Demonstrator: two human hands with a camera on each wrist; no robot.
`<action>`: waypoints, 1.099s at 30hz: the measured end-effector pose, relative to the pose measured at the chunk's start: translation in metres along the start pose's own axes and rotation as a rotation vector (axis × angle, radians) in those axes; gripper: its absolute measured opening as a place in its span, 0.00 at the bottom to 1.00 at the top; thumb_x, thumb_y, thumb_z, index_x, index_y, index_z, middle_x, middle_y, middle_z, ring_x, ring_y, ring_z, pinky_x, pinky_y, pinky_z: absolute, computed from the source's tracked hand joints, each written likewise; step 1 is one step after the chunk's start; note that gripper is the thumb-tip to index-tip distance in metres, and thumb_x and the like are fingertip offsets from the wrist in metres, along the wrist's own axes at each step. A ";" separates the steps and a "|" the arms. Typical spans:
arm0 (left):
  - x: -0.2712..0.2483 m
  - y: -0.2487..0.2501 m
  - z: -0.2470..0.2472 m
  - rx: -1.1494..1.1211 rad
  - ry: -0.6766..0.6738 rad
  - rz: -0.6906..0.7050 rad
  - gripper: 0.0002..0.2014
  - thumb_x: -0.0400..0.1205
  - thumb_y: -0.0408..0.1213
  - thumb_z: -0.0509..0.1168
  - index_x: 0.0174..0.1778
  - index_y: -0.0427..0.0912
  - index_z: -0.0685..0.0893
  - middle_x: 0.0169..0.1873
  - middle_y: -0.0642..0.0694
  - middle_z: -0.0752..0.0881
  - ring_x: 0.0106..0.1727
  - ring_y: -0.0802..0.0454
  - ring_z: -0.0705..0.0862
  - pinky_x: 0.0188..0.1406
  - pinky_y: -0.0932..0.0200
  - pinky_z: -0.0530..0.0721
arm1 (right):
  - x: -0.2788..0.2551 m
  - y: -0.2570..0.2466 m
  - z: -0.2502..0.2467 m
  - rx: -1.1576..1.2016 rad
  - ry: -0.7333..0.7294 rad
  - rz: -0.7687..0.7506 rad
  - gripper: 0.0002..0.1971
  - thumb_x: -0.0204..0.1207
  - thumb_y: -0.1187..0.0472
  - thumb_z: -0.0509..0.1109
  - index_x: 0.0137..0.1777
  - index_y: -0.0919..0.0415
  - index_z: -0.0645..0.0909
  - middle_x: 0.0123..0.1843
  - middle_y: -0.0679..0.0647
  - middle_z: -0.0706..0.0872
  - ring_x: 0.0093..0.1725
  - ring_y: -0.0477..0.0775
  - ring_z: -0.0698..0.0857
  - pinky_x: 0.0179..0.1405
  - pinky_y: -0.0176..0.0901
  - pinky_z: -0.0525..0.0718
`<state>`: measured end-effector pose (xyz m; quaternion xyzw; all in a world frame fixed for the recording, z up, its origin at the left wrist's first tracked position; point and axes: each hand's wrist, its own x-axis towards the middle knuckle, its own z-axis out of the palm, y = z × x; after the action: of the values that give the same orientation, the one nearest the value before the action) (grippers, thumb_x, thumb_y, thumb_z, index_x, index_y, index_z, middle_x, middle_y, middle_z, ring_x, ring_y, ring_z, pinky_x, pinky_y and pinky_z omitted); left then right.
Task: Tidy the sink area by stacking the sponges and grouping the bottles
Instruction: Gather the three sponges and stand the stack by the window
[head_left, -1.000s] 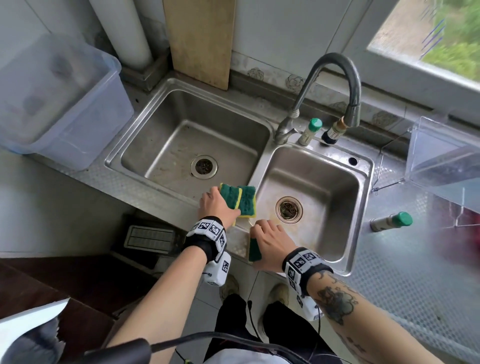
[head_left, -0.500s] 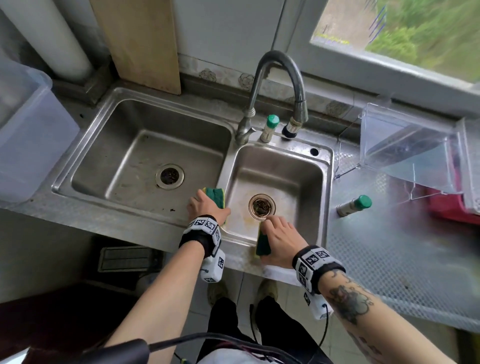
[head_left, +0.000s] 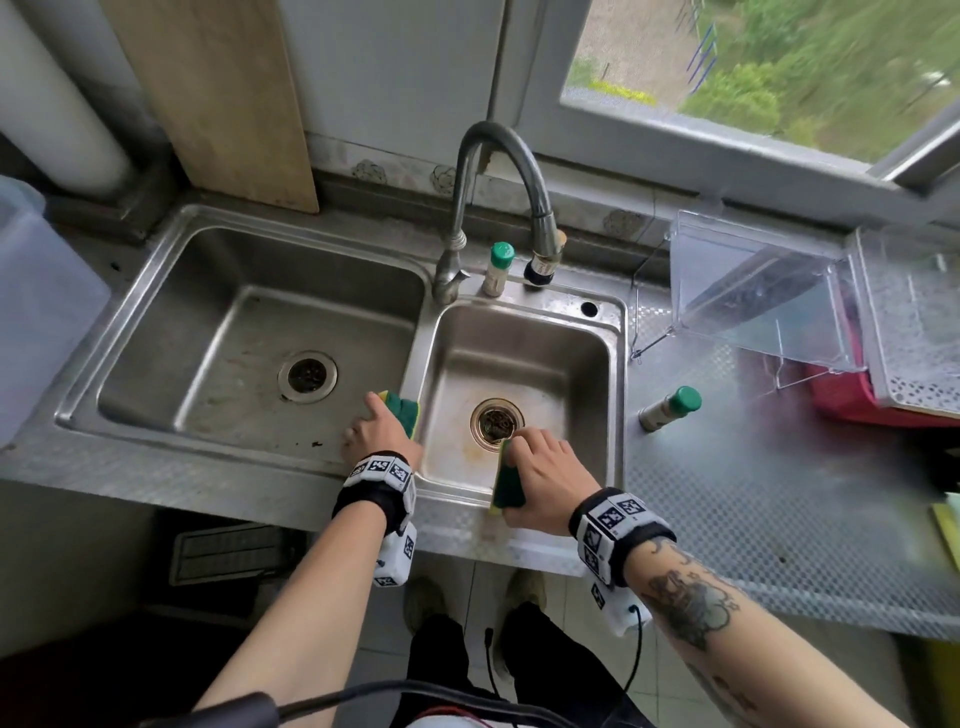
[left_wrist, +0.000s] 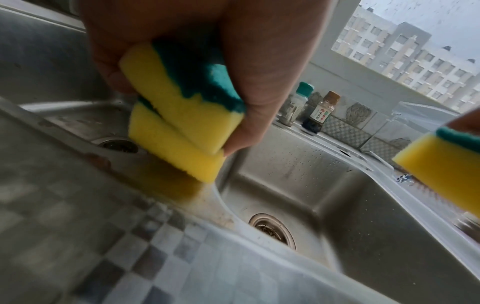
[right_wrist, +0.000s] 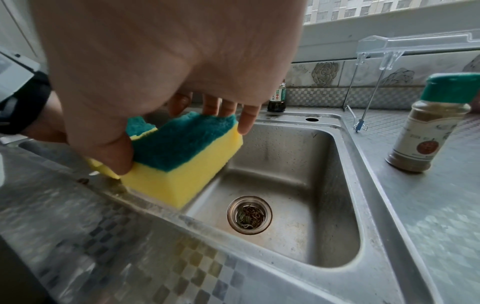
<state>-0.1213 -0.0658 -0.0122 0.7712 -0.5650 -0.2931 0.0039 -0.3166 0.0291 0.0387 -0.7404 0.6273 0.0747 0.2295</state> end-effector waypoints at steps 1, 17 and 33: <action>-0.001 0.000 -0.002 0.005 -0.002 0.020 0.39 0.67 0.36 0.71 0.71 0.42 0.58 0.58 0.30 0.82 0.60 0.31 0.78 0.57 0.42 0.80 | 0.000 0.001 -0.002 0.012 0.019 0.004 0.32 0.58 0.41 0.74 0.57 0.56 0.69 0.64 0.56 0.73 0.62 0.60 0.72 0.61 0.53 0.75; -0.053 0.115 -0.025 -0.453 -0.330 0.305 0.50 0.66 0.31 0.77 0.80 0.49 0.55 0.58 0.45 0.81 0.53 0.48 0.82 0.51 0.58 0.80 | -0.021 0.058 -0.083 0.171 0.376 -0.007 0.29 0.59 0.38 0.69 0.54 0.56 0.68 0.64 0.54 0.73 0.59 0.55 0.71 0.58 0.49 0.74; -0.081 0.328 -0.012 -0.404 -0.212 0.440 0.45 0.67 0.37 0.77 0.77 0.50 0.59 0.57 0.44 0.82 0.52 0.46 0.82 0.49 0.59 0.79 | 0.005 0.288 -0.206 0.160 0.387 0.227 0.27 0.60 0.49 0.78 0.53 0.58 0.70 0.54 0.59 0.77 0.53 0.59 0.74 0.53 0.55 0.79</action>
<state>-0.4165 -0.1181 0.1449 0.5792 -0.6461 -0.4702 0.1615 -0.6297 -0.0959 0.1477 -0.6452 0.7428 -0.0932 0.1529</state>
